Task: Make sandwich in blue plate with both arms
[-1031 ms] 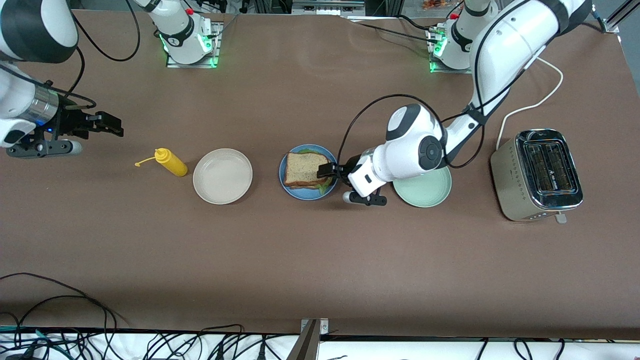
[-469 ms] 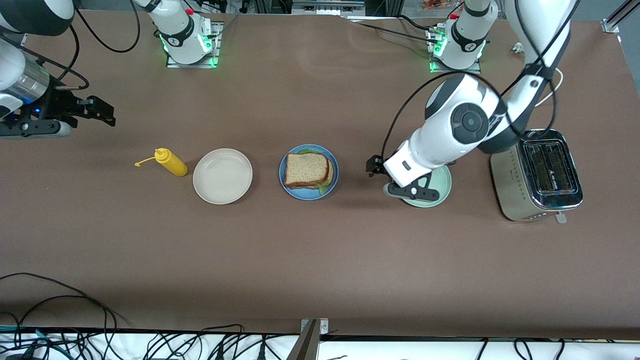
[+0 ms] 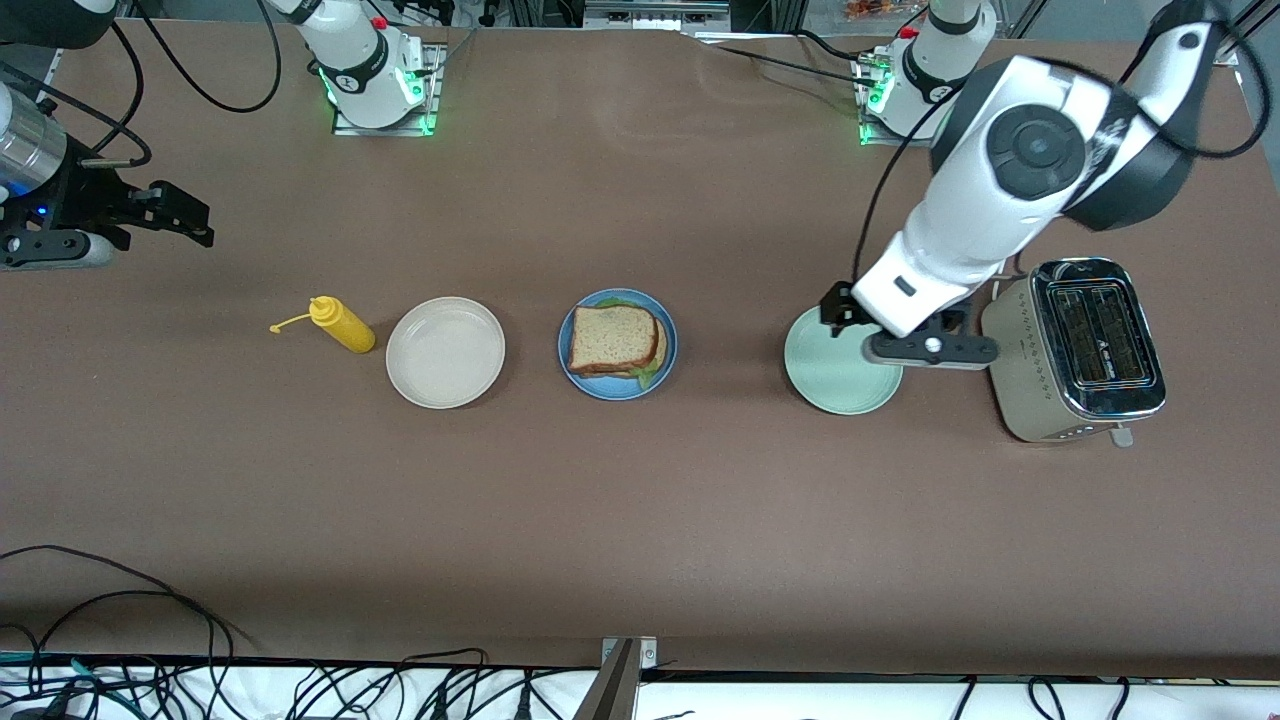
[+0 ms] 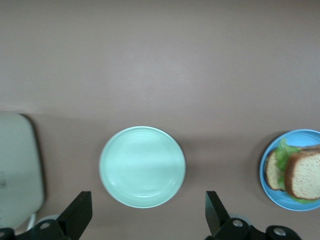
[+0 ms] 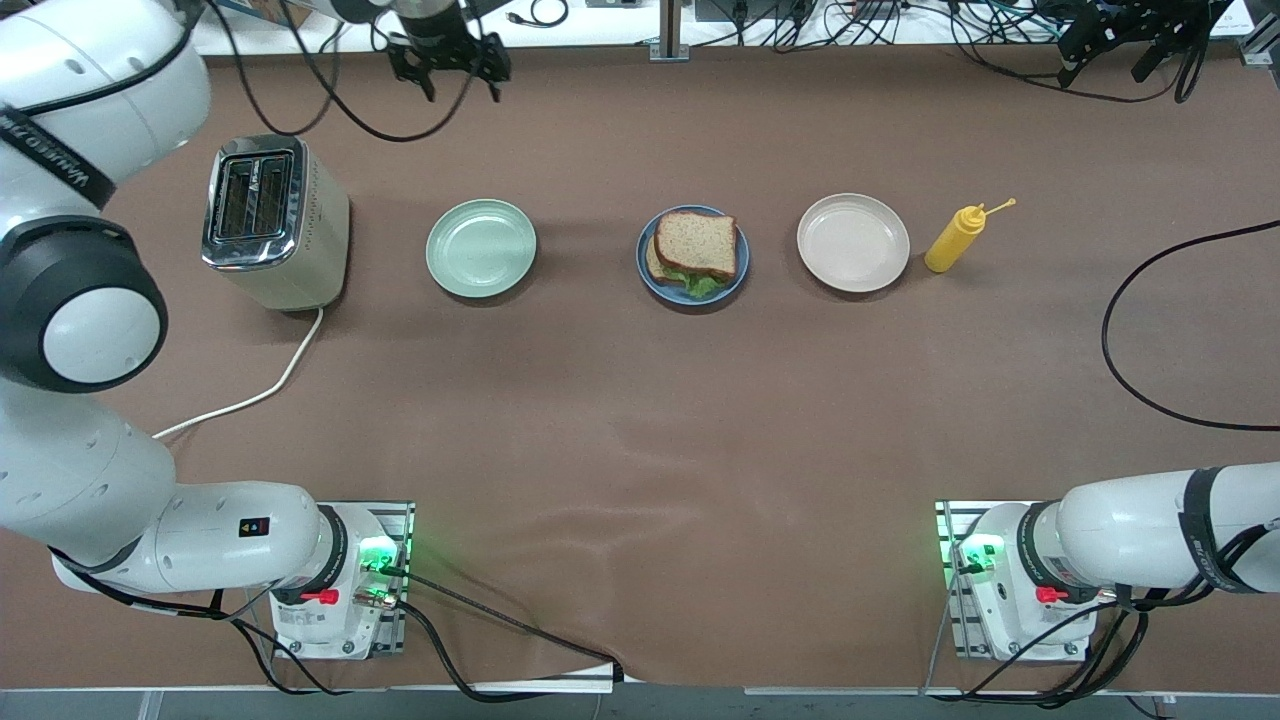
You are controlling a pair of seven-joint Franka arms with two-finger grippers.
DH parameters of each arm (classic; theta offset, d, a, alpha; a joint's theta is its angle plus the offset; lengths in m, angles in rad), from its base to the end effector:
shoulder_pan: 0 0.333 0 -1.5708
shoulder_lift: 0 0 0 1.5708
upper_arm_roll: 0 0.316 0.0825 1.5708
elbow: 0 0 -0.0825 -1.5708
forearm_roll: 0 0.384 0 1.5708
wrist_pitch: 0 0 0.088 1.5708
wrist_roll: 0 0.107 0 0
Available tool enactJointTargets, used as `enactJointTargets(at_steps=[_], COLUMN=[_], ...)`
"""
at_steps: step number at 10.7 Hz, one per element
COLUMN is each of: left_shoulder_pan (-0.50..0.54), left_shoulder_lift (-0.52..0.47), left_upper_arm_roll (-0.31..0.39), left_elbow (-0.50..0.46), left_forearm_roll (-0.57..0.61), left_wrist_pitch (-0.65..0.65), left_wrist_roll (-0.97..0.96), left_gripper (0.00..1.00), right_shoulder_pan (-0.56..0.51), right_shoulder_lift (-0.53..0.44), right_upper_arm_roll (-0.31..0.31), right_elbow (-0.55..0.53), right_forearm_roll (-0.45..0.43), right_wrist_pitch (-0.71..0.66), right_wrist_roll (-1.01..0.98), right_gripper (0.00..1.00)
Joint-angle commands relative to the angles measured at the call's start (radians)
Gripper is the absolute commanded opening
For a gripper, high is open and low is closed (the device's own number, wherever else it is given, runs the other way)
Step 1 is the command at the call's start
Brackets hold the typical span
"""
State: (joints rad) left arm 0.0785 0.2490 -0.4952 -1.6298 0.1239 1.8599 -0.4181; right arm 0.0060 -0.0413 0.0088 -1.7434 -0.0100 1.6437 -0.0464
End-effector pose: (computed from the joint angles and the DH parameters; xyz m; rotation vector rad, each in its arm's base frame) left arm 0.5909 -0.2219 0.4891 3.1380 -0.0309 0.0182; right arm 0.5424 0.0071 0.5717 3.1294 0.0974 -0.0917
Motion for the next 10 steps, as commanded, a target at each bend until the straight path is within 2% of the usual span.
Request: enactJointTargets(at_steps=[1, 4, 5, 8, 10], left_shoulder_pan=[-0.002, -0.063, -0.077, -0.074, -0.063], left_shoulder_lift=[-0.115, -0.230, -0.270, -0.365, -0.381], left_upper_arm_roll=[0.095, 0.289, 0.344, 0.417, 0.422], left_elbow=[-0.025, -0.022, -0.022, -0.022, -0.019], left_forearm_roll=[-0.001, -0.169, -0.191, -0.185, -0.181], left_wrist_pitch=[-0.039, -0.143, -0.186, -0.300, -0.361], left_wrist_roll=[0.111, 0.267, 0.307, 0.381, 0.401], left_gripper=[1.00, 1.00, 1.00, 1.00, 1.00], right_shoulder_pan=[-0.008, -0.012, -0.014, -0.015, -0.015], right_shoulder_lift=[0.018, 0.021, 0.024, 0.021, 0.020], right_upper_arm_roll=[0.011, 0.005, 0.005, -0.007, -0.027], right_elbow=[0.091, 0.116, 0.126, 0.133, 0.149], right_forearm_roll=[-0.005, -0.008, -0.008, -0.005, -0.005], right_wrist_pitch=[-0.097, -0.091, -0.093, -0.094, -0.097], right_wrist_roll=[0.017, 0.016, 0.019, 0.016, 0.004], right_gripper=[1.00, 1.00, 1.00, 1.00, 1.00])
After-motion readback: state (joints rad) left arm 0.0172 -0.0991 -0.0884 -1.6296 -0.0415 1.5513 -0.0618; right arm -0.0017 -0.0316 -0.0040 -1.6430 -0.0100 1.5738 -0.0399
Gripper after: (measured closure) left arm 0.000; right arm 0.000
